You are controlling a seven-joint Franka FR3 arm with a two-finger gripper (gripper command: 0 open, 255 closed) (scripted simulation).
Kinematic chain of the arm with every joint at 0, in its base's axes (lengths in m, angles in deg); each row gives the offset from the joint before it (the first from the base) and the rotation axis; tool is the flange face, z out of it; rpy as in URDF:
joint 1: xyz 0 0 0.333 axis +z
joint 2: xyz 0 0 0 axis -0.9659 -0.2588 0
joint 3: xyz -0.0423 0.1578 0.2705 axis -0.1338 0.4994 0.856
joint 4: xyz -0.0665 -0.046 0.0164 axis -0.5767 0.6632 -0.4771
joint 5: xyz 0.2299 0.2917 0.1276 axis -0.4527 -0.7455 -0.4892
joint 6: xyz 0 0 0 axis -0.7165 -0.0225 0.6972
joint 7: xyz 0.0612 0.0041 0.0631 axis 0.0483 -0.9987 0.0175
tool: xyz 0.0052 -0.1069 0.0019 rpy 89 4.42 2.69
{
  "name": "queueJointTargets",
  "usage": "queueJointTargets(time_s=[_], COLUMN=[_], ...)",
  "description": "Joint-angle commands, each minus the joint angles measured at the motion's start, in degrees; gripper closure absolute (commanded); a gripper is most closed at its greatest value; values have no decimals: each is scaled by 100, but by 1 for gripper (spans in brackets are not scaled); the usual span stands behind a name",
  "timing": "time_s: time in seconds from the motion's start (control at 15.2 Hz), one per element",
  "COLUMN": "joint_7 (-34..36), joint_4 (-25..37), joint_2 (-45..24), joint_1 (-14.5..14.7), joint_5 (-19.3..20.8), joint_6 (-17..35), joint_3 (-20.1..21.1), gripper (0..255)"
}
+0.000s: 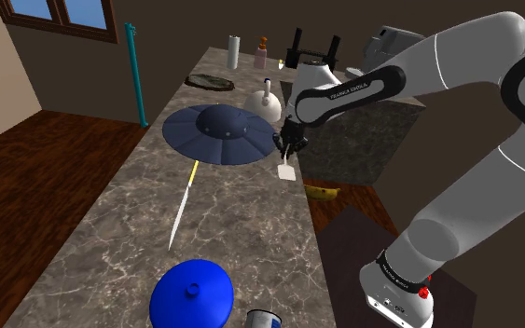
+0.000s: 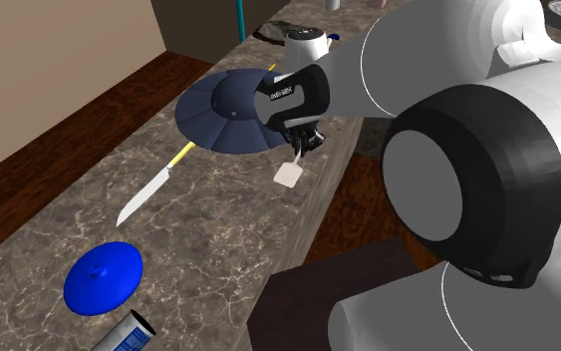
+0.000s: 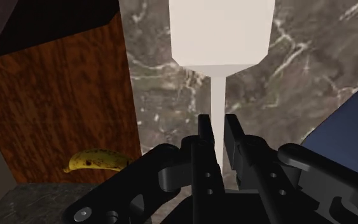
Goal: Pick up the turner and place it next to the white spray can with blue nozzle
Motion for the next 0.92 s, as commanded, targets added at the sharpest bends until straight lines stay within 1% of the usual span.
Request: queueJointTargets(time_s=[0.0,0.86], joint_7=[-29,-143], joint_4=[74,650], joint_2=[90,556], joint_1=[0,13], joint_5=[-26,-135], joint_6=[-165,-1199], joint_3=[-7,-42], gripper=[255,255])
